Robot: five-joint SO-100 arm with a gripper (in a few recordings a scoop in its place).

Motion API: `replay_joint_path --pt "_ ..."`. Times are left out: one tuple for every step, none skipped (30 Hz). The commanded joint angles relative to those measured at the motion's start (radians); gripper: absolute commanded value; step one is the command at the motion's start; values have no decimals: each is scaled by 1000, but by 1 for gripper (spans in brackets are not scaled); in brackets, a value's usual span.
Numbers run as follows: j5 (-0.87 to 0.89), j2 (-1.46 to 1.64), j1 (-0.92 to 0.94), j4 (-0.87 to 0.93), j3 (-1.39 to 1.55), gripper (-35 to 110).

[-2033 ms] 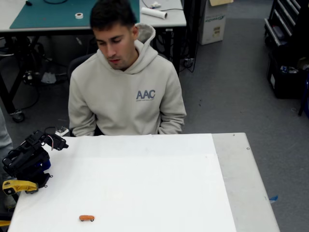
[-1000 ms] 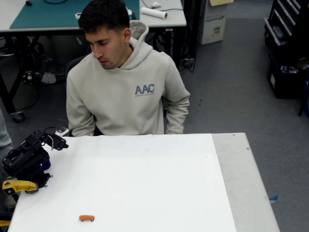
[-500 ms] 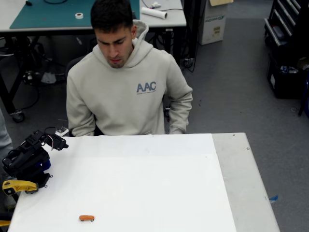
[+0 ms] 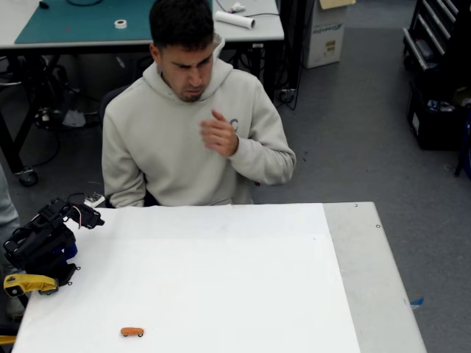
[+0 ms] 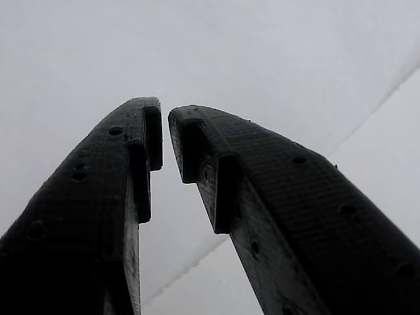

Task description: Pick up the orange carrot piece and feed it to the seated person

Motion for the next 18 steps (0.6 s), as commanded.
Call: replay_joint_path --pt "8 28 -14 9 -67 -2" --pt "8 28 -14 9 -67 -2" --pt "8 28 -14 9 -67 -2" --pt "8 28 -14 9 -67 -2" --pt "8 28 -14 9 -67 -2" --pt "8 28 -14 9 -67 -2" --pt "8 28 -14 9 -67 -2" --pt "8 28 -14 9 -67 -2" --pt "8 28 -14 9 -67 -2" --pt "8 28 -14 9 -67 -2" --pt "8 28 -14 9 -67 -2" --pt "8 28 -14 9 -67 -2" --pt "8 28 -12 9 -67 -2" --pt "8 28 -11 9 -67 -2" --pt "8 28 -12 9 -67 -2" --pt "8 28 -14 9 -67 -2" --pt "8 21 -14 9 -69 -2" --pt "8 12 -14 9 -74 -2"
